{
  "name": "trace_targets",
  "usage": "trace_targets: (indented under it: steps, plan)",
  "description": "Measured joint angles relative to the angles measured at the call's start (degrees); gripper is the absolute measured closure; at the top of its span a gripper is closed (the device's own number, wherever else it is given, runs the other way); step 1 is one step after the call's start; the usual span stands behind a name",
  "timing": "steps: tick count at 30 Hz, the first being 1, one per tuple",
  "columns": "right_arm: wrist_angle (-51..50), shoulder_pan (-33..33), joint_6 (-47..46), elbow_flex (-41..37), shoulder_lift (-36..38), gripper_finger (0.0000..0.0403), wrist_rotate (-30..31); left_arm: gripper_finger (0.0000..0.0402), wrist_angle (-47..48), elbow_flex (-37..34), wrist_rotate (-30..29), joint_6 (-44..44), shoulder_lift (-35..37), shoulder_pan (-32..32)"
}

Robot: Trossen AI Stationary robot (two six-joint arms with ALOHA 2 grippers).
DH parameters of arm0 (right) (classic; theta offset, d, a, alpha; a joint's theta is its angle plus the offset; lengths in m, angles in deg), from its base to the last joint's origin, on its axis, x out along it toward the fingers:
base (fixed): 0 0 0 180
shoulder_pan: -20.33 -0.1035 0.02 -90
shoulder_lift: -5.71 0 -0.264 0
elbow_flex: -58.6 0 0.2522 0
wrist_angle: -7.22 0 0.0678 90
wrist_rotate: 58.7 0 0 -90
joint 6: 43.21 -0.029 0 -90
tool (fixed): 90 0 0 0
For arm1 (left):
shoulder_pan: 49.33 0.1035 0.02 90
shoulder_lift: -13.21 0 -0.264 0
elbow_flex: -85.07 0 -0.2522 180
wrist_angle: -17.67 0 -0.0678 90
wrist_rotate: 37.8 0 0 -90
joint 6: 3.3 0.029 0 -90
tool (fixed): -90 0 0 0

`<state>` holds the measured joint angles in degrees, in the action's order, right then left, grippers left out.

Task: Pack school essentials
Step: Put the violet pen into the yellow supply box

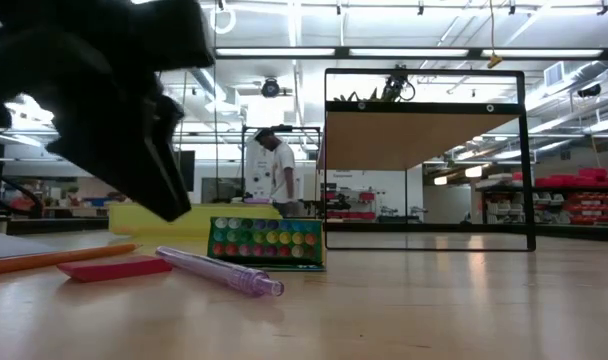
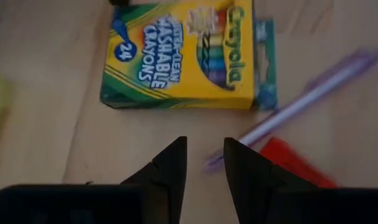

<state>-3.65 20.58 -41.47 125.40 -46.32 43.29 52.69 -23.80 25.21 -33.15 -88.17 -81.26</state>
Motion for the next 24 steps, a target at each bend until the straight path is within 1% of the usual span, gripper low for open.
trace_targets:
  steps: [2,4,6,9,10,13,18,24]
  plan:
    - [0.0,0.0,-0.88,0.0,0.0,0.024,0.0,0.0287,-0.94,-0.65,2.4,6.17,0.02,1.52]
    - [0.0,-0.01,-1.41,-0.02,0.0,0.024,-0.02,0.0291,0.11,-1.37,4.38,11.45,0.02,3.1]
    - [0.0,-0.01,-1.93,-0.02,0.0,0.024,-0.02,0.0296,-0.02,-1.57,8.59,16.33,0.02,4.76]
    - [0.0,-0.01,-3.11,-0.01,0.0,0.024,-0.01,0.0304,-1.06,-1.56,16.58,23.04,0.02,6.85]
    - [0.0,-0.01,-3.43,0.0,0.0,0.024,0.0,0.0306,-1.16,-1.56,18.29,24.99,0.02,7.35]
    - [0.0,-0.04,-4.18,-0.01,0.0,0.024,-0.02,0.031,-1.29,-1.56,20.78,29.67,0.02,8.77]
    - [0.0,-0.04,-4.35,0.0,0.0,0.024,-0.02,0.0306,-1.43,-1.51,21.64,30.1,0.8,10.85]
    - [0.02,-0.03,-4.15,0.0,0.0,0.024,-0.02,0.032,-1.84,-1.49,28.01,29.69,2.72,10.95]
